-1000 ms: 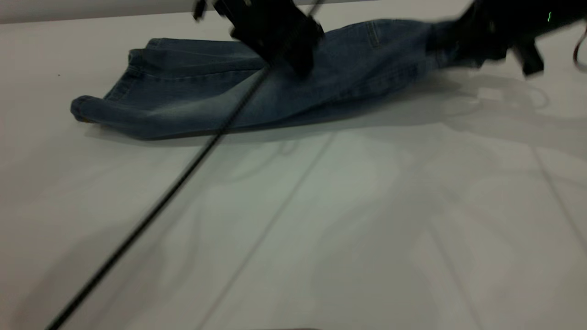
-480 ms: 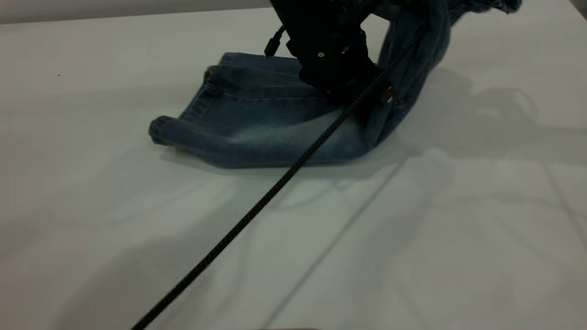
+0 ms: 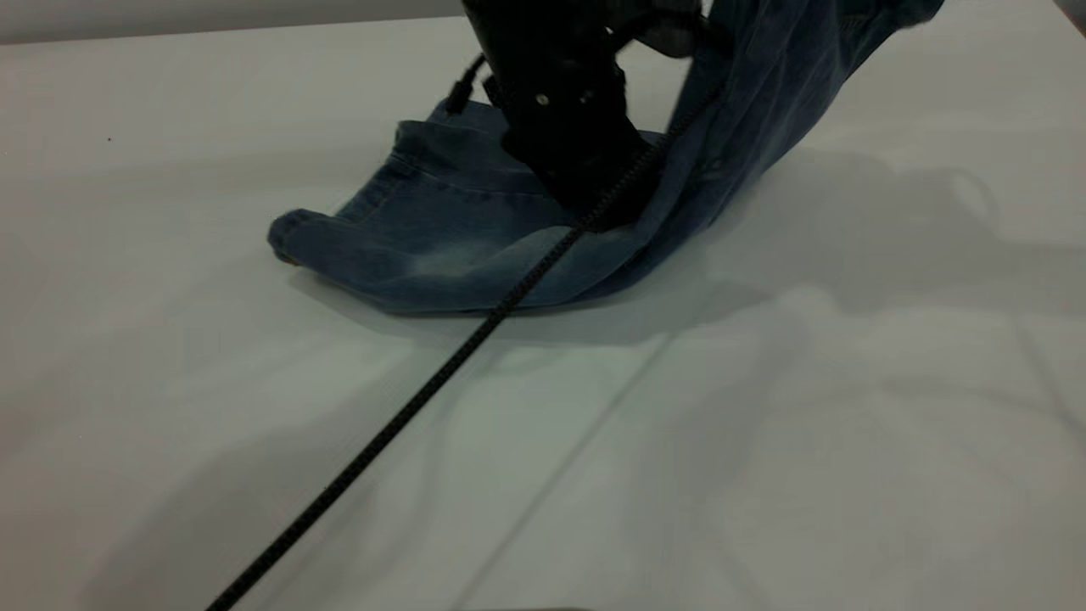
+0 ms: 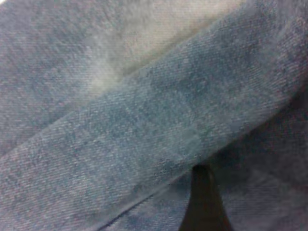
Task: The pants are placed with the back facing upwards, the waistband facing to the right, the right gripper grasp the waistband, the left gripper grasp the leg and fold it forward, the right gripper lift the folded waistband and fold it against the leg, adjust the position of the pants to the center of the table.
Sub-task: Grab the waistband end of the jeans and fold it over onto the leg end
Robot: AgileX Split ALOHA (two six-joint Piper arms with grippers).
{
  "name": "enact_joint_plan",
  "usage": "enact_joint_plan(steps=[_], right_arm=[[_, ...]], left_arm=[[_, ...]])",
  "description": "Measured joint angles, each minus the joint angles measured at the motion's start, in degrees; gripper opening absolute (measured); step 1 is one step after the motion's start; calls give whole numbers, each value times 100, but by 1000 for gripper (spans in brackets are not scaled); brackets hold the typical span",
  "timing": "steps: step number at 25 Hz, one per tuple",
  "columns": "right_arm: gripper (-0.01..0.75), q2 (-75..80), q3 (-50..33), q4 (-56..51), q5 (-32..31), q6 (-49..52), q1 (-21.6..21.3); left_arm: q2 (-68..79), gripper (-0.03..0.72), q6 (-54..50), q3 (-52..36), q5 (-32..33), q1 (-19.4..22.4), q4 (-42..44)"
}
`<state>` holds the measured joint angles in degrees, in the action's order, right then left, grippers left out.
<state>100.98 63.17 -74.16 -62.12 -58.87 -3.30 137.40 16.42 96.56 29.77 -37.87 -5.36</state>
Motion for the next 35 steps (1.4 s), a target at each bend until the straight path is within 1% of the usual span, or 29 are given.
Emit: enact_joint_plan(steps=[5,7,10,14,16,19,22,29,32,35], right_arm=[[50,-91,0,-16,-64,-26,0],[50,-110,0,55,-88,-26,0],[50,-109,0,268,-95,-31,0],[50,-109,0,395,-95,-31,0],[50,-109,0,402,-95,-38,6],[50,-109,0,339,8,-93,171],[50,-109,0,192,443,-193,660],[50,67,0,-62,2125,-467,2096],[52,429,0,-303,2685,-645,2526],[55,903,0,-819,3064,-1071,2794]], left_arm=[[46,462,0,0,-69,-182,-199],[1,462,0,0,-57,-182,-145],[-241,462,0,0,66,-51,133],[-837,462,-146,0,136,351,536],[-1201,462,-239,0,157,618,617],[-1798,462,-423,0,219,971,646],[-2469,462,-608,0,272,1163,656],[-3845,461,-666,0,517,1179,651],[-4291,461,-666,0,671,1179,651],[-4601,461,-686,0,825,1179,645]])
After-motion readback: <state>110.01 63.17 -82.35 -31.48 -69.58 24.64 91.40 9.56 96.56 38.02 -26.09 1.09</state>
